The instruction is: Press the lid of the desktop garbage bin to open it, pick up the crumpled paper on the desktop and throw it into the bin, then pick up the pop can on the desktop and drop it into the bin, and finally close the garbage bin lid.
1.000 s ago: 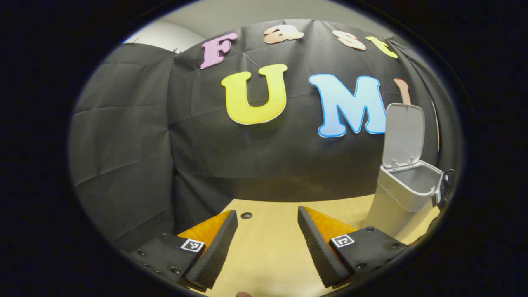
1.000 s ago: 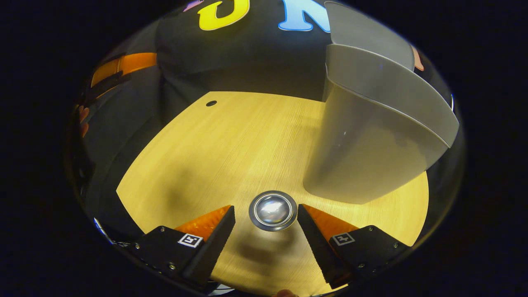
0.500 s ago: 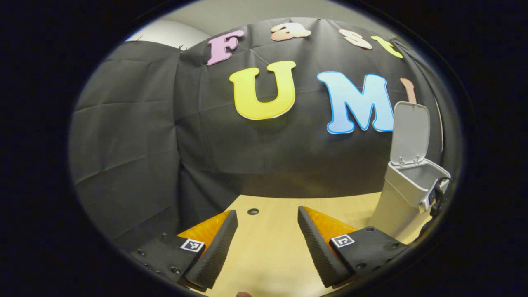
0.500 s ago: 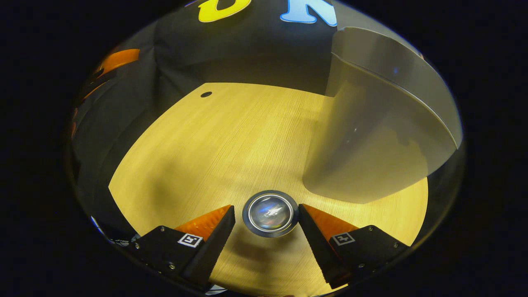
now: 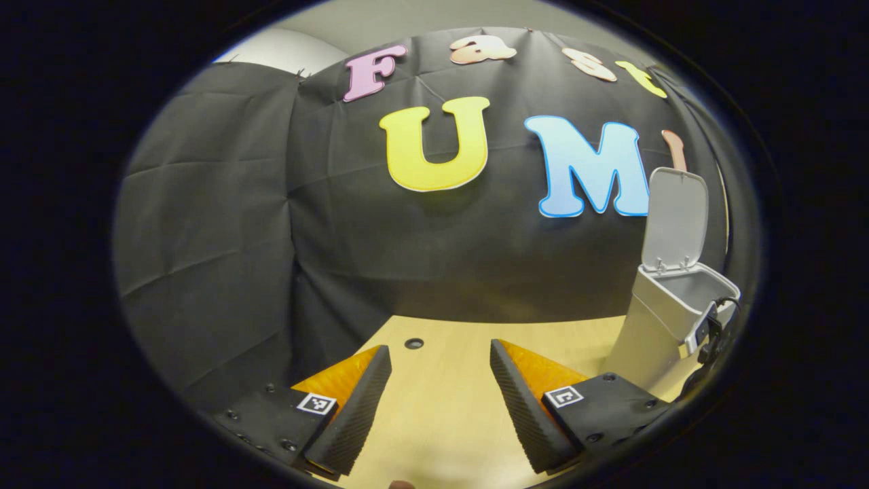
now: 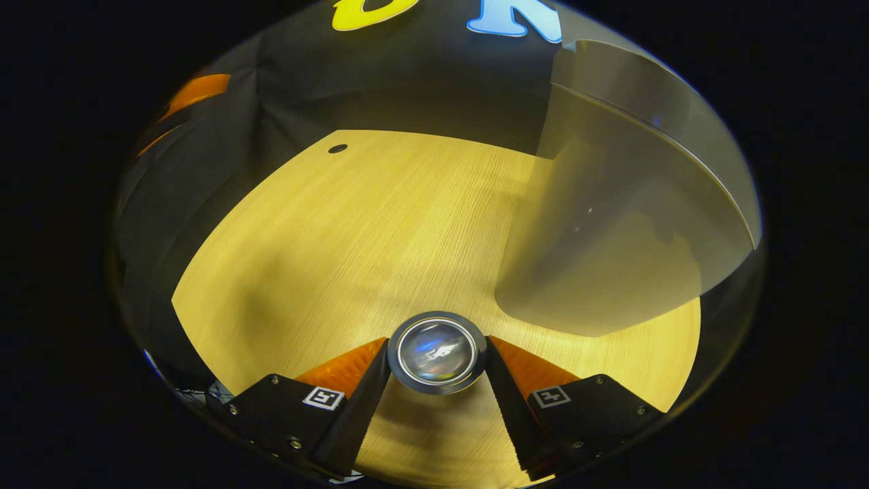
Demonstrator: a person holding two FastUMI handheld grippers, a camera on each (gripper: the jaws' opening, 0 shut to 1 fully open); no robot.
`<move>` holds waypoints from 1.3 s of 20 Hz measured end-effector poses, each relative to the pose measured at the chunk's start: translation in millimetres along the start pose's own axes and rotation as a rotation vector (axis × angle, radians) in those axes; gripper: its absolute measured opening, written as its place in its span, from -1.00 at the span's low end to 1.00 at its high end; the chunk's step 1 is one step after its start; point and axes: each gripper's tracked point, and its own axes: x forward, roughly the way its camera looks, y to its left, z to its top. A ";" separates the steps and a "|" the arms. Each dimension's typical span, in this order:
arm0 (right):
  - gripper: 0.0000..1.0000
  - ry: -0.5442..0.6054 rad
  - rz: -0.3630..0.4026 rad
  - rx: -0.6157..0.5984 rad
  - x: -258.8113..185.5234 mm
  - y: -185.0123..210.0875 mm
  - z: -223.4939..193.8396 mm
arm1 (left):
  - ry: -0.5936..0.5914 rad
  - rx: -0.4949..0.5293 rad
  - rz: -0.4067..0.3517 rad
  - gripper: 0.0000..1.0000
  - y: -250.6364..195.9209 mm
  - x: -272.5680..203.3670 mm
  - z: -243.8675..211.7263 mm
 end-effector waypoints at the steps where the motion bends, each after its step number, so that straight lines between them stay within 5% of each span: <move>1: 0.70 -0.008 0.008 0.000 -2.1 0.4 2.8 | 0.000 -0.002 -0.001 0.92 0.3 -0.3 -0.3; 13: 0.70 -0.223 0.071 -0.048 -52.8 21.5 65.0 | 0.000 -0.010 -0.026 1.00 -9.0 -1.2 0.6; 26: 0.68 -0.645 0.078 0.044 -162.7 3.8 234.1 | -0.003 -0.005 -0.060 1.00 -21.5 3.5 2.5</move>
